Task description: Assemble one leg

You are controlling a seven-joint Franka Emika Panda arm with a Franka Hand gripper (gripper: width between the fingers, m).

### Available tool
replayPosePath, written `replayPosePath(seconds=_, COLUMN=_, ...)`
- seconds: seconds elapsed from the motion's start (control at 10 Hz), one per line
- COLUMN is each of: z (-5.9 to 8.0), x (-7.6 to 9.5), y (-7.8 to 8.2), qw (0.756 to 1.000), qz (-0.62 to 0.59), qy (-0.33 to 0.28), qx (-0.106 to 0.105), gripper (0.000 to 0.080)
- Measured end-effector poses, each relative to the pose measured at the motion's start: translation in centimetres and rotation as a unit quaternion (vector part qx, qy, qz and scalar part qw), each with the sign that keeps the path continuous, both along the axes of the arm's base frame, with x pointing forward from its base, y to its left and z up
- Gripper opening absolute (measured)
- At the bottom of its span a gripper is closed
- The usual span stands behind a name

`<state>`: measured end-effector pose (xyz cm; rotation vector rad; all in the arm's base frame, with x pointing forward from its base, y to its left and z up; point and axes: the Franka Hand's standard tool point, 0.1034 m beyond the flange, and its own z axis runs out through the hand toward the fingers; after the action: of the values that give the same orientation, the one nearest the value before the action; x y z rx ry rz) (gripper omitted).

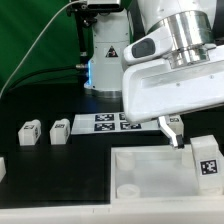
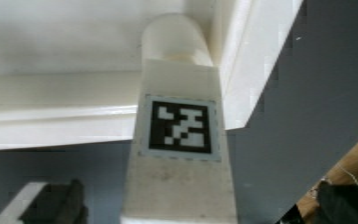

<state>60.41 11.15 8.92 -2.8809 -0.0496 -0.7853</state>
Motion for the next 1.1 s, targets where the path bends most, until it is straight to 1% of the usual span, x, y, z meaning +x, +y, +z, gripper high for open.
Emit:
replayPosePath(seconds=0.1, z=0.3, x=0.5, y=0.3, qw=0.999, qz=-0.006, qy=0.047, qx=0.005, gripper=0.0648)
replayPosePath(seconds=0.2, z=1.2, x=1.9, y=0.4, qw=0.999, qz=-0.011, qy=0.044, qx=0.006, gripper=0.0648)
replayPosePath(seconds=0.3, z=0.5, x=2.0, y=-0.1, qw=0.997, qz=-0.008, qy=0.078, qx=0.001, gripper=0.0648)
replayPosePath(seconds=1.1, z=0.5, x=2.0, y=-0.1, qw=0.997, qz=-0.008, qy=0.078, qx=0.001, gripper=0.0648)
